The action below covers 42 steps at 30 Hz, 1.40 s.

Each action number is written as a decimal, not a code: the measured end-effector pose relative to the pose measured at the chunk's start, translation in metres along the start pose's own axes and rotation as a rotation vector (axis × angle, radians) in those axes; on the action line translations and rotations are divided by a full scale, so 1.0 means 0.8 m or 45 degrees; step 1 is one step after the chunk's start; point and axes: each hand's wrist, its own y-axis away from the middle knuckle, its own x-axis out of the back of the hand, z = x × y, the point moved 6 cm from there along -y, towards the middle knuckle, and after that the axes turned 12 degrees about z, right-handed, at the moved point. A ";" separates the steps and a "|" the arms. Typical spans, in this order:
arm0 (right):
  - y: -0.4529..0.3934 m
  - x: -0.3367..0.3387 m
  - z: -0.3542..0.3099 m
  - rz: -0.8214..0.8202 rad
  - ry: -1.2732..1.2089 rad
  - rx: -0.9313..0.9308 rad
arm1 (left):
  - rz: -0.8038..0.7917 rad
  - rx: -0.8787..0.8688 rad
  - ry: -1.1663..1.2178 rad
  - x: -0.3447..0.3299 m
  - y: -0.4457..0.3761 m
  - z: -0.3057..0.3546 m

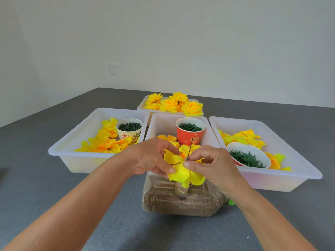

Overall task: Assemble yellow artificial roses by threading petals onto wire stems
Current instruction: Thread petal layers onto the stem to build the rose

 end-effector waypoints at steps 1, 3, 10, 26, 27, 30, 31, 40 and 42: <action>0.001 0.000 0.000 0.001 -0.015 0.004 | 0.011 0.006 0.004 0.000 -0.001 -0.002; 0.003 0.000 -0.001 0.004 -0.032 0.014 | 0.021 0.012 0.004 0.000 -0.002 -0.003; 0.007 0.001 -0.007 0.061 0.162 0.100 | 0.263 -0.189 -0.343 0.015 0.006 0.011; -0.024 0.045 0.026 -0.016 -0.327 -0.421 | 0.501 -0.527 -0.187 -0.014 0.008 0.025; -0.038 0.060 0.030 0.094 -0.270 -0.401 | 0.489 -0.519 -0.188 -0.015 0.007 0.025; -0.074 0.068 0.045 0.214 0.042 -0.292 | 0.422 -0.497 -0.162 -0.015 0.005 0.026; -0.085 0.058 0.050 0.178 0.154 -0.257 | 0.400 -0.494 -0.152 -0.016 0.006 0.026; -0.131 -0.052 0.102 -0.528 1.192 0.268 | 0.328 -0.462 -0.092 -0.017 0.003 0.023; -0.134 -0.059 0.112 -0.610 1.401 0.343 | 0.321 -0.458 -0.080 -0.017 0.002 0.022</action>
